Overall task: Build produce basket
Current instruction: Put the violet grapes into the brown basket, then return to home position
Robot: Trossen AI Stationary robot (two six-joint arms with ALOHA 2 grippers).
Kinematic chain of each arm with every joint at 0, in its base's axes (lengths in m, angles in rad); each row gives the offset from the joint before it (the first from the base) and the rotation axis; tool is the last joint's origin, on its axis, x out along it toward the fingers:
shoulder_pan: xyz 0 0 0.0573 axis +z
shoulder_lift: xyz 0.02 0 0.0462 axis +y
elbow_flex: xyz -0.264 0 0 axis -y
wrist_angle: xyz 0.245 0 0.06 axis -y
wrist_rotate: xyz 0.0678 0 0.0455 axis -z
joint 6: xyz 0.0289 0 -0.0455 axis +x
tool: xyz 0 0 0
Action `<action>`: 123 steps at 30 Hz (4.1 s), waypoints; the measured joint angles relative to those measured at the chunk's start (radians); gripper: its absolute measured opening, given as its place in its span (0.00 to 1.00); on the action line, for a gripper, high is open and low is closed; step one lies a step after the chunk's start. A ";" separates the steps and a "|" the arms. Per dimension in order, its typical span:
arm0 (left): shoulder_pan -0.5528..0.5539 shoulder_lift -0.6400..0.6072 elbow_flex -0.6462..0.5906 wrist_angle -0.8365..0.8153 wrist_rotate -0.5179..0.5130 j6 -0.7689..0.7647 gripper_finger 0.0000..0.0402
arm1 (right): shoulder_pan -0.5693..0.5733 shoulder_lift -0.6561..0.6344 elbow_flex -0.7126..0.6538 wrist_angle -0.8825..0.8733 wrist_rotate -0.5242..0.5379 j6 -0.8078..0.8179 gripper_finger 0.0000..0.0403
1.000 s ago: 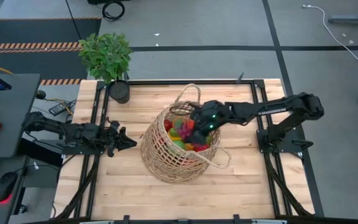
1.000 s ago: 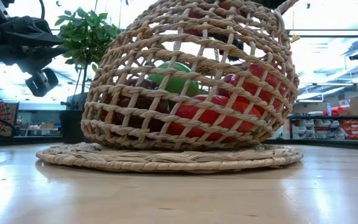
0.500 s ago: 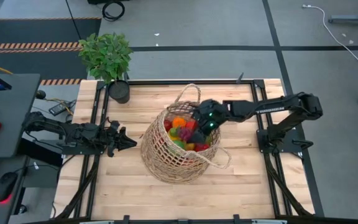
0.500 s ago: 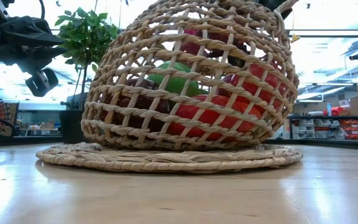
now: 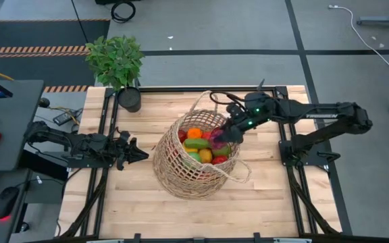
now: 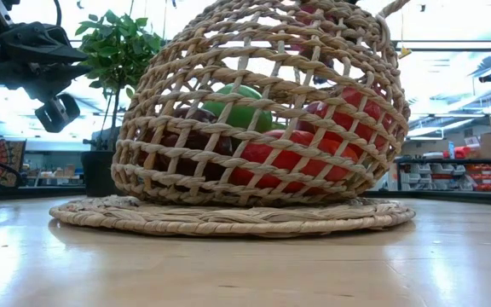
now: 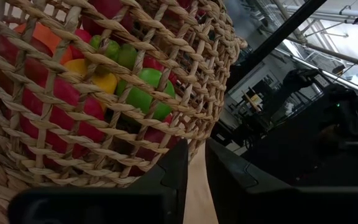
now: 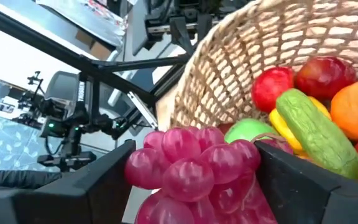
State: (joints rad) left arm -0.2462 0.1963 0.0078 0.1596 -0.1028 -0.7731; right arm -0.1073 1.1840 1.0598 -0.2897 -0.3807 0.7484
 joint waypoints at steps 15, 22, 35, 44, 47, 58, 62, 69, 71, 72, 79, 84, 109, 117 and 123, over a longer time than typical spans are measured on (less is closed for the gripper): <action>0.000 0.000 0.000 0.000 0.000 0.000 0.15 | 0.032 0.209 0.000 0.004 -0.175 0.045 0.91; 0.000 0.000 0.000 0.000 0.000 0.000 0.14 | -0.046 0.189 0.000 -0.002 -0.323 0.069 0.99; 0.000 0.000 0.000 0.000 0.000 0.000 0.16 | -0.176 -0.178 -0.050 -0.010 -0.101 -0.086 0.92; 0.000 0.000 0.000 0.000 0.000 0.000 0.14 | -0.180 -0.442 -0.330 0.291 0.088 0.024 0.89; 0.000 0.000 0.000 0.000 0.000 0.000 0.15 | -0.165 -0.515 -0.457 0.438 0.141 0.105 0.89; 0.000 0.000 0.000 0.000 0.000 0.000 0.14 | -0.066 -0.715 -0.753 0.663 0.377 0.234 0.89; 0.000 0.000 0.000 0.000 0.000 0.000 0.15 | -0.039 -0.773 -0.798 0.660 0.413 0.247 0.89; 0.000 0.000 0.000 0.000 0.000 0.000 0.15 | -0.032 -0.927 -0.814 0.567 0.423 0.239 0.89; 0.000 0.000 0.000 0.000 0.000 0.000 0.15 | -0.032 -0.978 -0.815 0.493 0.443 0.239 0.89; 0.000 0.000 0.000 0.000 0.000 0.000 0.14 | -0.032 -1.002 -0.815 0.464 0.451 0.239 0.89; 0.000 0.000 0.000 0.000 0.000 0.000 0.16 | -0.032 -1.106 -0.850 0.410 0.471 0.256 0.89; 0.000 0.000 0.000 0.000 0.000 0.000 0.15 | -0.032 -1.128 -0.963 0.500 0.496 0.327 0.89; 0.000 0.000 0.000 0.000 0.000 0.000 0.15 | -0.033 -1.103 -1.053 0.341 0.537 -0.114 0.89; 0.000 0.000 0.000 0.000 0.000 0.000 0.14 | -0.033 -1.103 -1.053 0.341 0.537 -0.114 0.89; 0.000 0.000 0.000 0.000 0.000 0.000 0.15 | -0.033 -1.103 -1.053 0.341 0.537 -0.114 0.90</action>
State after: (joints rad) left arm -0.2461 0.1960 0.0077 0.1599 -0.1032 -0.7727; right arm -0.1402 0.0807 0.0063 0.0509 0.1558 0.6342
